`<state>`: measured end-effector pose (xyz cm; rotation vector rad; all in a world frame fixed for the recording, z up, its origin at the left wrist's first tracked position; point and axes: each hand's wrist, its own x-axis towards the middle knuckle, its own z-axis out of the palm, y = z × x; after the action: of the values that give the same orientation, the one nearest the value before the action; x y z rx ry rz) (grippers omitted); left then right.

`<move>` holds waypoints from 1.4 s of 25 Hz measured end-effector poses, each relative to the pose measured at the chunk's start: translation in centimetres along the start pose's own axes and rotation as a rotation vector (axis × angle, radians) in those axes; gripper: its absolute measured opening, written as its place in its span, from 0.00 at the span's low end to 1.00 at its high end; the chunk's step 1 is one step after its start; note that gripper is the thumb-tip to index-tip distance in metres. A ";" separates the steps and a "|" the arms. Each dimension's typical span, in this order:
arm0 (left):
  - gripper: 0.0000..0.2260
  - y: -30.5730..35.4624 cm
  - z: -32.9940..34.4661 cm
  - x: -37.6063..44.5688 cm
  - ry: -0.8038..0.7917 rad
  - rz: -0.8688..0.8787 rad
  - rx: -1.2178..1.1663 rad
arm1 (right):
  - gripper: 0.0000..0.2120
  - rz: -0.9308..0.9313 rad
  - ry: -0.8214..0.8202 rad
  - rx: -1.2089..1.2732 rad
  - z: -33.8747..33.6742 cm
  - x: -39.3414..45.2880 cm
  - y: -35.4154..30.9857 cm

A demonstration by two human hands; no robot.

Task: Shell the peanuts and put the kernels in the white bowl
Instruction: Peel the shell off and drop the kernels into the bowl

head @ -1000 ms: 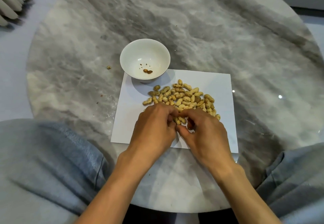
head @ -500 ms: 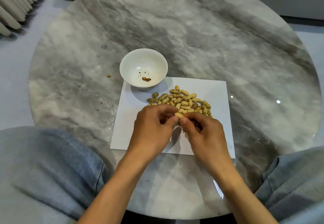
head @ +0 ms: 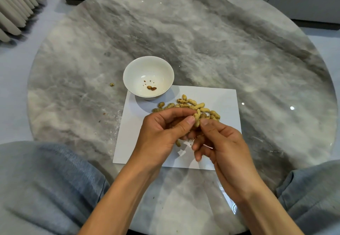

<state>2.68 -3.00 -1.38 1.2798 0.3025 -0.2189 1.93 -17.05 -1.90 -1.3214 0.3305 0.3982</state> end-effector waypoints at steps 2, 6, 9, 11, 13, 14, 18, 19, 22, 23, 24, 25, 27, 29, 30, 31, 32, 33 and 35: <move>0.06 -0.1 0.0 0.1 0.002 0.006 0.017 | 0.08 -0.104 0.096 -0.043 0.3 -0.3 0.0; 0.08 -0.3 0.1 -0.1 0.014 0.010 -0.004 | 0.05 -0.224 0.144 -0.061 0.4 -0.5 -0.3; 0.09 -0.3 0.2 -0.2 0.019 0.006 -0.035 | 0.07 -0.243 0.110 -0.092 0.3 -0.4 -0.4; 0.07 -0.3 0.1 -0.2 0.032 0.000 -0.048 | 0.07 -0.264 0.097 -0.111 0.3 -0.3 -0.4; 0.06 -0.5 0.3 -0.1 0.046 -0.019 -0.077 | 0.07 -0.267 0.090 -0.125 0.2 -0.2 -0.4; 0.06 -0.6 0.3 -0.2 0.047 -0.029 -0.096 | 0.06 -0.257 0.084 -0.127 0.1 -0.2 -0.5; 0.05 -0.8 0.7 -0.4 0.054 -0.022 -0.050 | 0.07 -0.204 0.066 -0.108 -0.1 0.0 -0.5; 0.06 -0.8 0.7 -0.3 0.063 -0.011 -0.022 | 0.07 -0.202 0.066 -0.106 0.0 0.0 -0.5; 0.05 -0.6 0.6 -0.3 0.067 -0.016 -0.038 | 0.07 -0.217 0.075 -0.088 0.1 0.0 -0.3; 0.08 -0.6 0.6 -0.3 0.061 -0.026 -0.049 | 0.07 -0.220 0.077 -0.075 0.1 0.0 -0.3; 0.12 -0.6 0.7 -0.4 0.059 -0.038 -0.046 | 0.07 -0.221 0.076 -0.066 0.1 -0.1 -0.3; 0.14 -0.7 0.7 -0.4 0.059 -0.041 -0.025 | 0.07 -0.223 0.073 -0.065 0.2 -0.1 -0.2; 0.15 -0.9 0.8 -0.4 0.058 -0.030 0.014 | 0.07 -0.236 0.071 -0.084 0.1 -0.2 0.0; 0.11 -1.1 0.9 -0.4 0.064 -0.012 0.040 | 0.07 -0.261 0.086 -0.097 0.1 -0.3 0.2; 0.09 -1.3 1.0 -0.4 0.069 -0.002 0.046 | 0.07 -0.275 0.093 -0.105 0.0 -0.3 0.4; 0.08 -1.4 1.1 -0.4 0.074 0.011 0.051 | 0.07 -0.288 0.096 -0.115 0.0 -0.3 0.5; 0.07 -1.5 1.2 -0.4 0.076 0.021 0.051 | 0.07 -0.301 0.096 -0.124 0.0 -0.3 0.6; 0.07 -1.6 1.3 -0.5 0.077 0.028 0.044 | 0.07 -0.312 0.098 -0.130 0.1 -0.3 0.7; 0.07 -1.7 1.4 -0.6 0.082 0.044 0.025 | 0.07 -0.330 0.113 -0.135 0.3 -0.4 0.8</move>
<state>1.68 -4.77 -2.33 1.3207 0.3424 -0.1332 1.22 -16.68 -2.31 -1.5044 0.1767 0.0692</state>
